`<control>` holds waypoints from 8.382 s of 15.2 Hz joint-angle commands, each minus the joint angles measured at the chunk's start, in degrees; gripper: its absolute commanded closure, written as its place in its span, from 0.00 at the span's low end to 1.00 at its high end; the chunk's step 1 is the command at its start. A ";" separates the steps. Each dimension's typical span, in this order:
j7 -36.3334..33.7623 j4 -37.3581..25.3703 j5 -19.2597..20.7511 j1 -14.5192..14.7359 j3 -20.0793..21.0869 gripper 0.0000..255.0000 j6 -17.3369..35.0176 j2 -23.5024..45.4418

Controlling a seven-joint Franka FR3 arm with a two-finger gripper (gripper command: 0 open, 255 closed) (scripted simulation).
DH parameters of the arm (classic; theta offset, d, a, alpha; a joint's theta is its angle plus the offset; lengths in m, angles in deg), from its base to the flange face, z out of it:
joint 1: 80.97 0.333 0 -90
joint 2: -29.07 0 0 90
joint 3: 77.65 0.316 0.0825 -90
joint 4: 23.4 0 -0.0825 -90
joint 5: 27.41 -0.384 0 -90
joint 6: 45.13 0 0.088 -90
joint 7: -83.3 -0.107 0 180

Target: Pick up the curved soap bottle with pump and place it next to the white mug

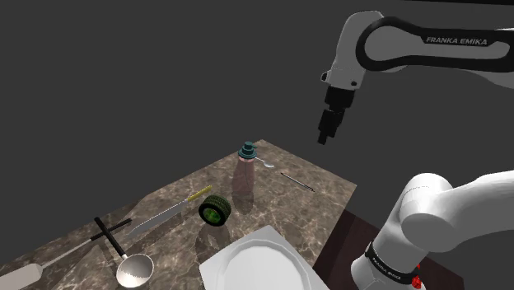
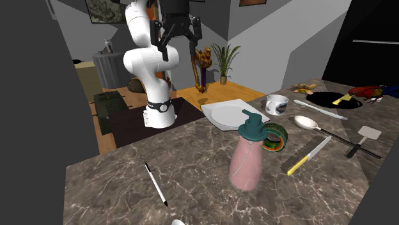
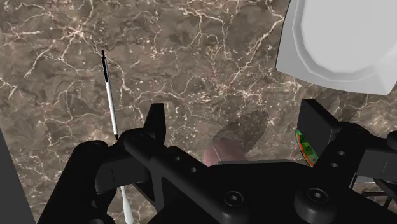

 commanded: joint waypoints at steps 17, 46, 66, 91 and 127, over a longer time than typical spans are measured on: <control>-7.33 -23.52 -0.81 2.48 4.83 0.00 10.75 40.53; -10.91 -39.48 0.56 3.84 5.69 1.00 13.90 63.25; -11.03 -46.92 0.50 3.82 5.71 1.00 3.37 60.16; -11.37 -68.52 0.52 3.88 5.76 1.00 -16.67 61.72; -35.85 -64.54 -4.55 17.97 14.64 1.00 -23.56 49.35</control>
